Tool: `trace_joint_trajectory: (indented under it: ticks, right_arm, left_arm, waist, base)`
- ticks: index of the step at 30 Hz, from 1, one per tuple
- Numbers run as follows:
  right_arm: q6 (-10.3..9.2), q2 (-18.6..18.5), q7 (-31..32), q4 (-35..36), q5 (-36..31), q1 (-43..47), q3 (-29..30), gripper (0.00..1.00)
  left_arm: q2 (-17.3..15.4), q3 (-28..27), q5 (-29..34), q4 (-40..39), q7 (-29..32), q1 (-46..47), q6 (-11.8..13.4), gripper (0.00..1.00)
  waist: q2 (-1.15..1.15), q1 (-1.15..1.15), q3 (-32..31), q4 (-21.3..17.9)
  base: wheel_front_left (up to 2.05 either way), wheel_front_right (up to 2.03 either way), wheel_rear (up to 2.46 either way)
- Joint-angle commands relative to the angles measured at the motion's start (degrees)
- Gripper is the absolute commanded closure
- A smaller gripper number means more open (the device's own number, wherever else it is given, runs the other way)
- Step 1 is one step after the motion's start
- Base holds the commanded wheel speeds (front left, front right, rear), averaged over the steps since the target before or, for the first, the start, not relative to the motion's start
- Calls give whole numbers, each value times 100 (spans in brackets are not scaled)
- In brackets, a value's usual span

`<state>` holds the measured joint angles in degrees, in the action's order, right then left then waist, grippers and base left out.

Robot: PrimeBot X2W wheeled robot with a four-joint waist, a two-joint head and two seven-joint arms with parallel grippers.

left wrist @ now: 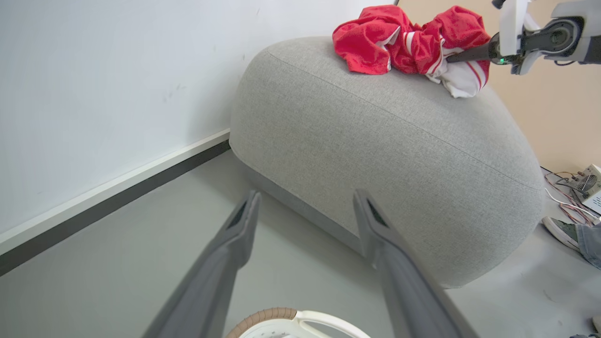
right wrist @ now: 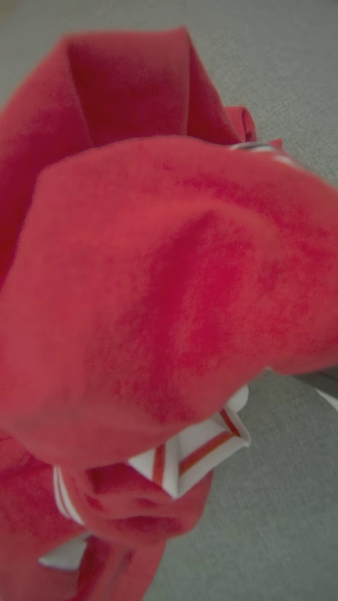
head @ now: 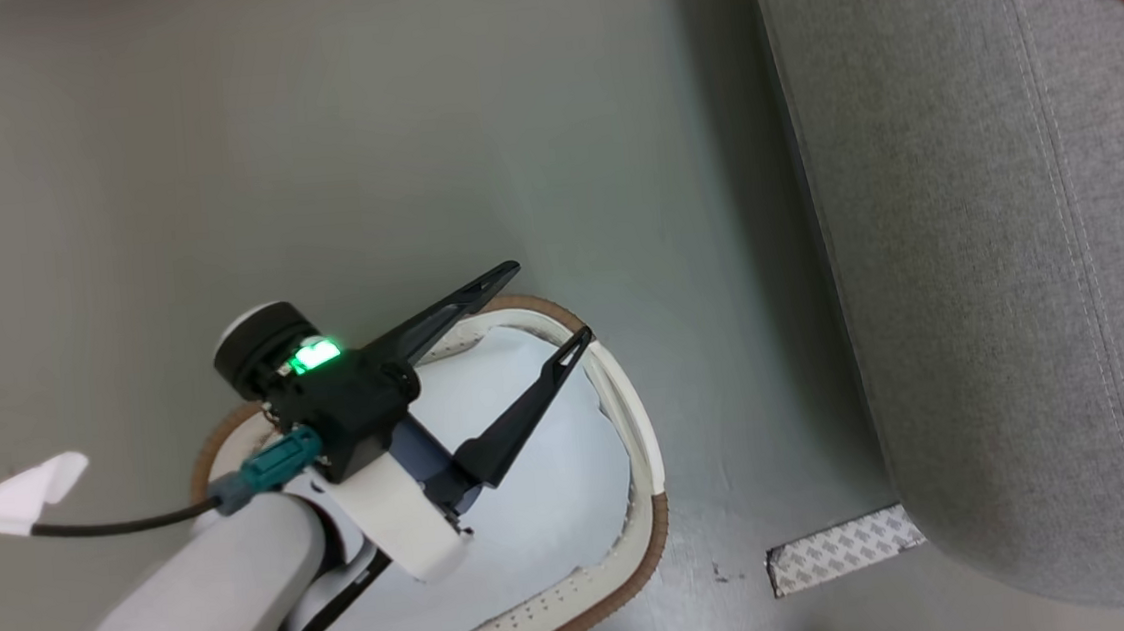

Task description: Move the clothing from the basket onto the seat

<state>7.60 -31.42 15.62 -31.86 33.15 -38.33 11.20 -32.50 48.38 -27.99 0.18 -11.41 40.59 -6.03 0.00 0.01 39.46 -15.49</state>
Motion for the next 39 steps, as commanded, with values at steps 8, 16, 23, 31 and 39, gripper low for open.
trace_joint_trajectory:
  ticks: [8,16,23,31,39]
  right_arm:
    - [-20,-11,954,-201,-268,31,-115,0]
    - [-20,-355,1815,702,-296,776,-213,0]
    - [-19,-611,2181,2208,-456,1221,-16,0]
    - [-19,-480,1612,3098,-201,1215,-643,0]
    - [-17,244,29,3495,-294,1937,-987,0]
  left_arm:
    - [304,0,-164,478,-257,-187,20,0]
    - [627,-127,-363,978,-367,-683,103,0]
    - [993,-635,-463,1162,-375,-1175,274,0]
    - [1200,-1555,-523,1238,-372,-1727,383,0]
    - [1108,-2638,-349,1281,-373,-2341,767,0]
  waist:
    - [0,-1,-769,136]
    - [0,-1,-1925,89]
    - [0,-1,-3010,185]
    - [0,-1,-3873,479]
    - [0,-1,-4219,913]
  base:
    - [0,0,0]
    - [0,0,0]
    - [0,0,0]
    - [0,0,0]
    - [0,0,0]
